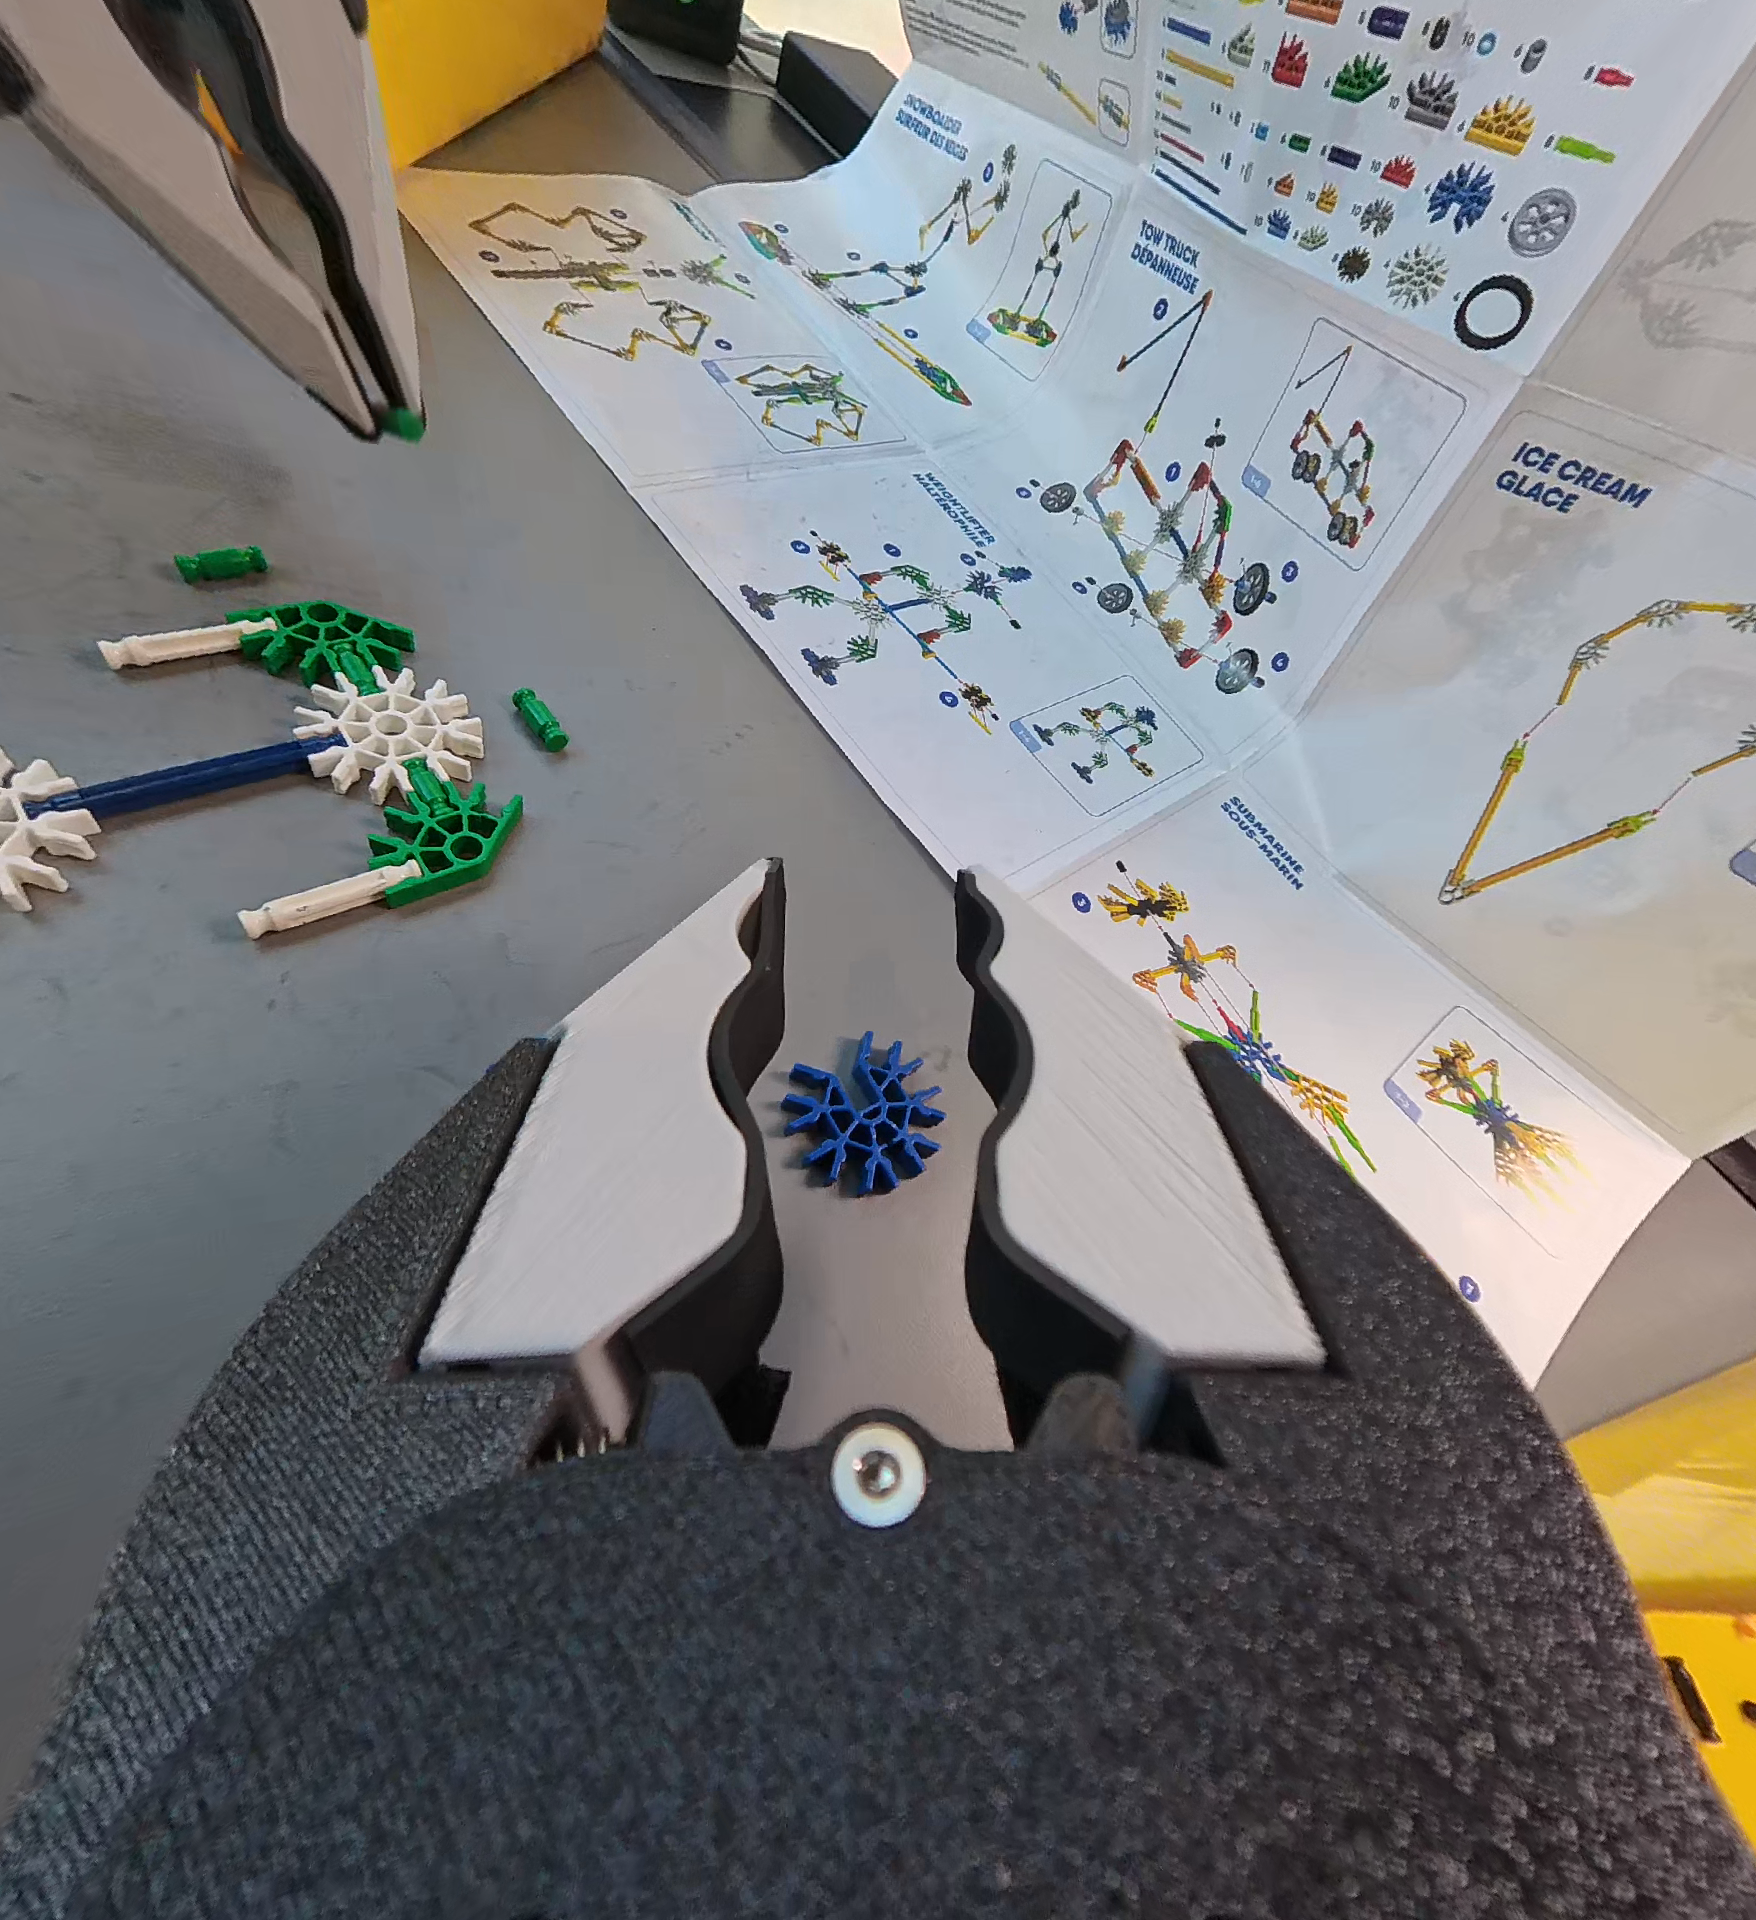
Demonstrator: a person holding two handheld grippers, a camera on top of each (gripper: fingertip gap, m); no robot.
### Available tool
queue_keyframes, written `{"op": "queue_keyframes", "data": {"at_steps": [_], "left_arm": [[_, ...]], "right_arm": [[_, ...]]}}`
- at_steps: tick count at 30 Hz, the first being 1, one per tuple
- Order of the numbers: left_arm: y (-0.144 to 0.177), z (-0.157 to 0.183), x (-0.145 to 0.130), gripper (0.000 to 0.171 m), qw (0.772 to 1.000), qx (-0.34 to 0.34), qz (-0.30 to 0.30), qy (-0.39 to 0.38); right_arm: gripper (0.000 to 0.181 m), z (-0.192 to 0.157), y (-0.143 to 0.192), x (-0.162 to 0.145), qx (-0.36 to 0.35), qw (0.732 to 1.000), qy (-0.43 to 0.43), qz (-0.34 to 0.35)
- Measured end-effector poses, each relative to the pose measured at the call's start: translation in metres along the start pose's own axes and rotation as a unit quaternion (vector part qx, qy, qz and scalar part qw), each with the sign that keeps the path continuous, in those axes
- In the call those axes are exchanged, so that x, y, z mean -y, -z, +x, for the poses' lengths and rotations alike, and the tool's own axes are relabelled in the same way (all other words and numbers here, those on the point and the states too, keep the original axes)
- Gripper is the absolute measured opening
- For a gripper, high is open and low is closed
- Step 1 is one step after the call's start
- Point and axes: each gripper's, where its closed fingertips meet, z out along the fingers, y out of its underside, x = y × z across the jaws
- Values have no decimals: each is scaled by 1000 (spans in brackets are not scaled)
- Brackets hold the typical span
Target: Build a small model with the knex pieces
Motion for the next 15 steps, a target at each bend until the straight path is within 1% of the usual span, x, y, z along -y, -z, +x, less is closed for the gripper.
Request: {"op": "queue_keyframes", "data": {"at_steps": [1, 4, 10, 15], "left_arm": [[-8, 4, -2, 4, 1000, -16, -9, 8], [-20, 7, -5, 4, 999, -34, -24, 24], [-27, 10, -11, 4, 998, -43, -43, 35], [-28, 10, -12, 5, 997, -49, -34, 46]], "right_arm": [[31, 0, 0, 0, 0, 1000, 0, 1], [30, 0, 1, 1, 2, 1000, 0, 3], [30, -7, 0, 3, 15, 1000, 8, 5], [30, -7, -1, 2, 14, 1000, 9, 3]]}}
